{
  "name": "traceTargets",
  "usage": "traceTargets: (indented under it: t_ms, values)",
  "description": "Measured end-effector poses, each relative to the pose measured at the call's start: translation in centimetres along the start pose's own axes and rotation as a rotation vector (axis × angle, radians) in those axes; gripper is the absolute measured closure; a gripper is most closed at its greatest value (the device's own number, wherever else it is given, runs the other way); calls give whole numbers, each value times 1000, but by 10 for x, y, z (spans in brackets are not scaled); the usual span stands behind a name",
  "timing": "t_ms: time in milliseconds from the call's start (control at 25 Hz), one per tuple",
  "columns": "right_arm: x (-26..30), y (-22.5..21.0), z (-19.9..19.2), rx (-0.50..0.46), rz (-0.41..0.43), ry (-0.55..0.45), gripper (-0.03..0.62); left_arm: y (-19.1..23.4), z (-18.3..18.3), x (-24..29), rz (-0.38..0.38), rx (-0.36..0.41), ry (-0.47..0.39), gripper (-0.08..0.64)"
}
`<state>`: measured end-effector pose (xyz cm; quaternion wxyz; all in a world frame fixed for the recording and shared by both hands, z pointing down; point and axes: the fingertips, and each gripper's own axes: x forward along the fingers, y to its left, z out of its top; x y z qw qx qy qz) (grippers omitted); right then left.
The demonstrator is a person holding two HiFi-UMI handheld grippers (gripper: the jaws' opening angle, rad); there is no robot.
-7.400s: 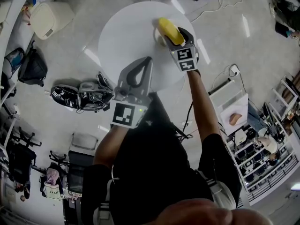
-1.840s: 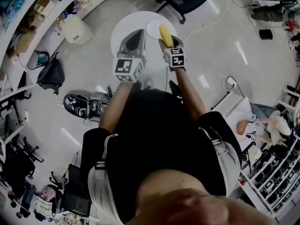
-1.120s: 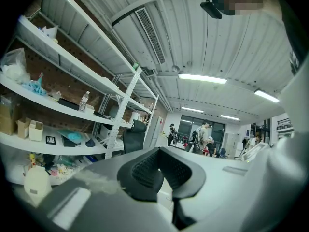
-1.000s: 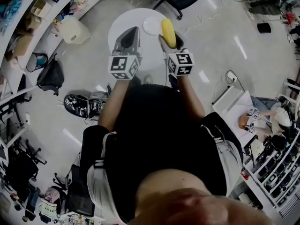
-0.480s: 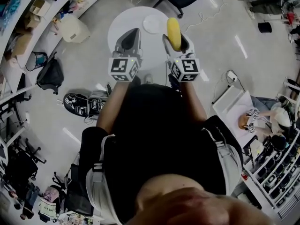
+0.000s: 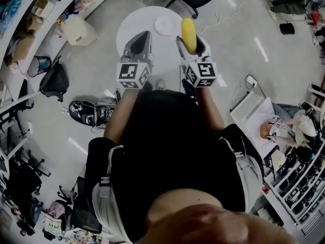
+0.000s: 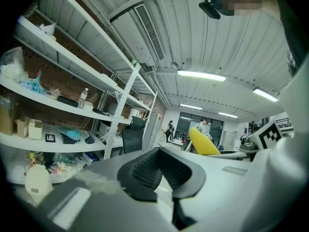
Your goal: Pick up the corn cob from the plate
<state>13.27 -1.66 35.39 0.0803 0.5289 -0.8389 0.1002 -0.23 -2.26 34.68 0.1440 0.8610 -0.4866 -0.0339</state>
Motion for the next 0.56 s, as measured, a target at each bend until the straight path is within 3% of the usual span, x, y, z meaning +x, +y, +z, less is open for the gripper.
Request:
traceTargets:
  t_ms: [560]
  values:
    - [0,-7,-5,15,-5,7,330,-4,-6,2,-10,2,5,560]
